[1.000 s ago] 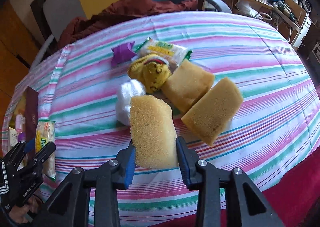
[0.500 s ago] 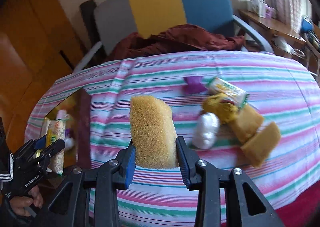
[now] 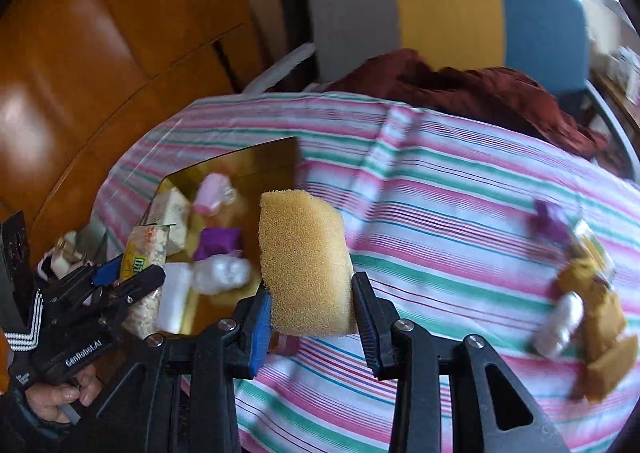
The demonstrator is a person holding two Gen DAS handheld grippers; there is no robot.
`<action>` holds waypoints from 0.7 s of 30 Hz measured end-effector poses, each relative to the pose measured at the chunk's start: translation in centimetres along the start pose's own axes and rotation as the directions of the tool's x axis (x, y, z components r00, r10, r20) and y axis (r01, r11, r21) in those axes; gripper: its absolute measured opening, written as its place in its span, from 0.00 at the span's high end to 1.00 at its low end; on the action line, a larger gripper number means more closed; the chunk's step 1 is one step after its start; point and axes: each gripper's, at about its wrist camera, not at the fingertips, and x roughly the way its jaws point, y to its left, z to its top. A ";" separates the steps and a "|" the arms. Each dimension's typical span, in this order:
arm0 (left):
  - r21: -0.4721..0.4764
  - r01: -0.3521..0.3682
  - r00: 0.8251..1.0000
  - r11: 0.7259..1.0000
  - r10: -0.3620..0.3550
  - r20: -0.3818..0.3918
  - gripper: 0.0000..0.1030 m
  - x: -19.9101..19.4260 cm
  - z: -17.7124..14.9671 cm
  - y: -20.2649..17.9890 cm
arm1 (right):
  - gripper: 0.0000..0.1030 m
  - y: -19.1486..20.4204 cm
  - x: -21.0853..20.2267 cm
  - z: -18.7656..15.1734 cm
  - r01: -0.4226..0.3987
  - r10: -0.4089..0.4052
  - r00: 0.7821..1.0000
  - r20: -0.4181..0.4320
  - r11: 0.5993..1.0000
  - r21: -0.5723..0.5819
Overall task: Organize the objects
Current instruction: 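Place snack bag in tray with left gripper while right gripper drops yellow sponge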
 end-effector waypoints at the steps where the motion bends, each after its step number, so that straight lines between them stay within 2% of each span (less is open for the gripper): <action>1: -0.024 -0.013 1.000 1.000 0.013 0.002 0.54 -0.3 -0.1 1.1 | 0.64 0.7 0.6 0.3 -0.009 0.009 1.000 -0.008 1.000 -0.013; 6: -0.117 -0.064 0.998 0.991 0.064 -0.004 0.54 -1.3 -1.2 5.8 | 0.64 3.7 3.4 1.4 -0.048 0.045 0.998 -0.052 0.996 -0.070; 9: -0.145 -0.081 0.997 0.986 0.080 -0.016 0.54 -1.6 -2.0 7.3 | 0.64 4.7 4.9 2.2 -0.062 0.056 0.996 -0.068 0.994 -0.088; 14: -0.153 -0.054 0.998 0.987 0.051 -0.027 0.54 -1.2 -2.6 7.7 | 0.64 6.1 6.8 3.7 -0.068 0.059 0.995 -0.081 0.992 -0.110; 21: -0.132 -0.024 0.999 0.991 0.020 -0.033 0.54 -0.3 -1.8 6.6 | 0.64 6.4 8.2 4.7 -0.058 0.049 0.995 -0.092 0.993 -0.107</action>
